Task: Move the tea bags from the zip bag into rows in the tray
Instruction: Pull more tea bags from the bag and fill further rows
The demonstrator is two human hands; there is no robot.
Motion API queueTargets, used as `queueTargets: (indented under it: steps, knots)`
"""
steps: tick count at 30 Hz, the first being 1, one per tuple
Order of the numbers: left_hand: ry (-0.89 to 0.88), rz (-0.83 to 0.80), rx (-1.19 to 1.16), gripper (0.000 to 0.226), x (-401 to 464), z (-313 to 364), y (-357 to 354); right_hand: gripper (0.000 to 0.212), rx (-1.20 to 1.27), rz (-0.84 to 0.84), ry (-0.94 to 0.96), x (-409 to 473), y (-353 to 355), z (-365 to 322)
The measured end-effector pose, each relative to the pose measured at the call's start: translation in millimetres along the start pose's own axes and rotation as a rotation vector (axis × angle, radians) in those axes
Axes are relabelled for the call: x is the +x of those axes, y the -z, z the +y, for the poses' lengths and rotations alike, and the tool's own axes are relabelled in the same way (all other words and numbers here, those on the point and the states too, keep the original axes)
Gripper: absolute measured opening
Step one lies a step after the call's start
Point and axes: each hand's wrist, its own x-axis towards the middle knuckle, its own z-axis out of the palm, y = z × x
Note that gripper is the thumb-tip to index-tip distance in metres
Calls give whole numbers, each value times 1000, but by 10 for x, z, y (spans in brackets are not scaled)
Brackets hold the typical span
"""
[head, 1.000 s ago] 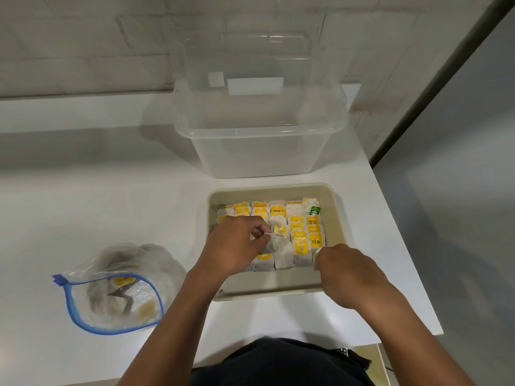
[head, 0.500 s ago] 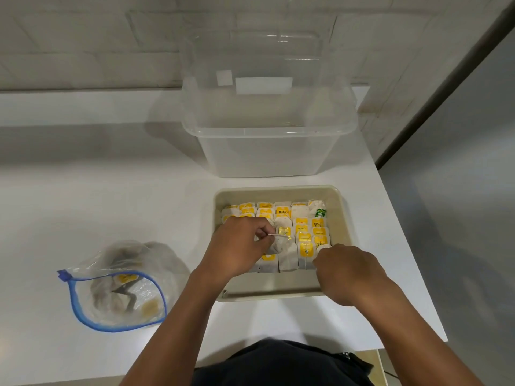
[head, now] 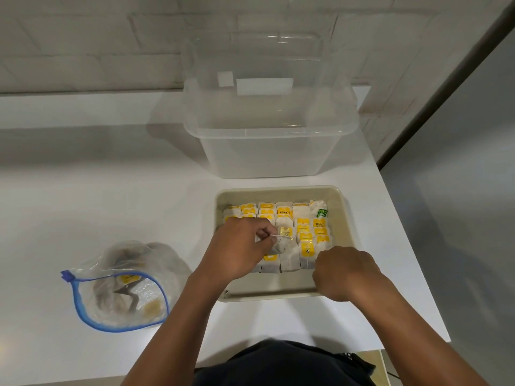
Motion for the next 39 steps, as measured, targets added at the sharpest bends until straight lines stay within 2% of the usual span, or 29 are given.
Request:
queueTargets:
  steps: [3, 6, 8, 10, 13, 16, 18, 22, 25, 28, 31, 34, 39]
  knots:
    - [16, -4, -21, 7, -32, 3, 49, 26, 29, 26, 6, -30, 11, -2]
    - [28, -22, -63, 6, -82, -4, 149, 28, 117, 157, 50, -86, 65, -4]
    - [54, -22, -112, 3, -130, -23, 225, 31, 283, 301, 111, -100, 134, -19]
    - [71, -9, -155, 1, -187, -55, 306, 27, 560, 405, 212, -58, 200, -50]
    - [76, -2, -188, 3, -276, -100, 418, 27, 834, 372, 386, 22, 253, -155]
    - [74, 8, -197, 2, -368, -148, 481, 7, 883, 426, 519, 85, 263, -317]
    - [88, 28, -202, 3, -425, -183, 493, 8, 883, 484, 566, 113, 270, -402]
    - [116, 63, -240, 1, -516, -229, 507, 12, 909, 437, 570, 148, 272, -464]
    - [126, 124, -231, 10, -569, -286, 561, 12, 886, 385, 568, 213, 204, -502]
    - [173, 207, -257, 19, -585, -366, 610, 12, 814, 215, 597, 289, 124, -574]
    - [185, 176, -302, 29, -592, -372, 595, 12, 775, 99, 595, 362, 72, -694]
    - [178, 163, -339, 36, -598, -363, 571, 9, 718, 126, 558, 464, -3, -818]
    - [190, 176, -366, 30, -585, -356, 557, 15, 771, 120, 466, 569, -87, -911]
